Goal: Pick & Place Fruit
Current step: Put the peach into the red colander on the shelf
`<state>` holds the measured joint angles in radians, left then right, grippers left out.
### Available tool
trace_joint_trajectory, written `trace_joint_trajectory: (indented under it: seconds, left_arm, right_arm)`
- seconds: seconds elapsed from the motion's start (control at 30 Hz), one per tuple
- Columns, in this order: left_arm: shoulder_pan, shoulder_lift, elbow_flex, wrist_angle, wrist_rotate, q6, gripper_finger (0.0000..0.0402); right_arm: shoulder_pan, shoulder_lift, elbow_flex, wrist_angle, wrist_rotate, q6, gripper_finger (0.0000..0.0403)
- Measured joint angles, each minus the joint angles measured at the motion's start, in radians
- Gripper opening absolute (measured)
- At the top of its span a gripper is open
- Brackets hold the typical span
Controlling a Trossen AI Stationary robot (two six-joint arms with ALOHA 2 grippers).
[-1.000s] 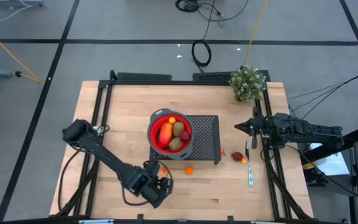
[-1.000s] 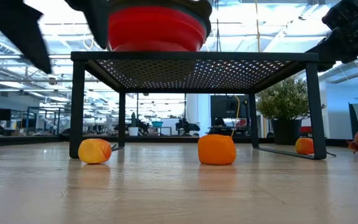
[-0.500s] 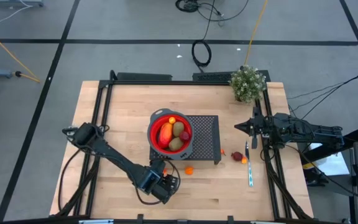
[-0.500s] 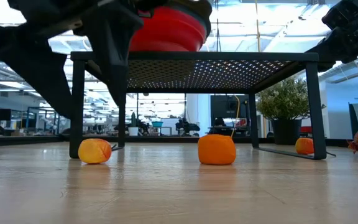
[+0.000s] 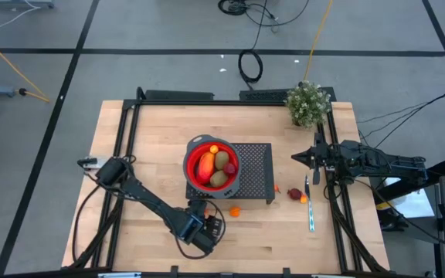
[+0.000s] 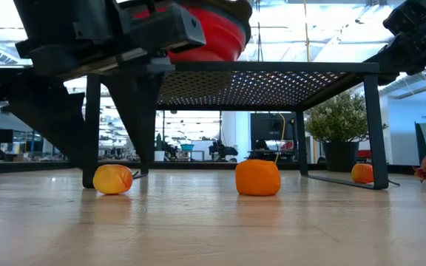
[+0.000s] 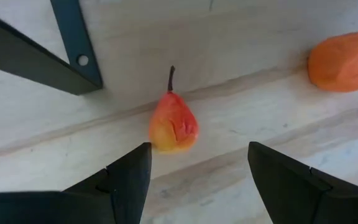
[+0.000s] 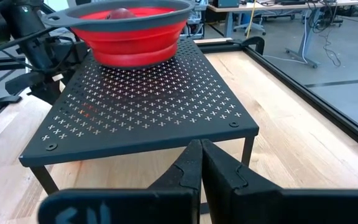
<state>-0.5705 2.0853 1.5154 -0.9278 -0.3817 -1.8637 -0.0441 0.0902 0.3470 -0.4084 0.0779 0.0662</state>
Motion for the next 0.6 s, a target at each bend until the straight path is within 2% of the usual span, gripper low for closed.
trace_joint_trajectory:
  seconds: [0.6]
  left_arm:
    - [0.0, 0.007, 0.0, -0.014, -0.062, 0.0, 0.0269]
  right_arm:
    - [0.0, 0.0, 0.0, 0.034, 0.0, 0.0, 0.0]
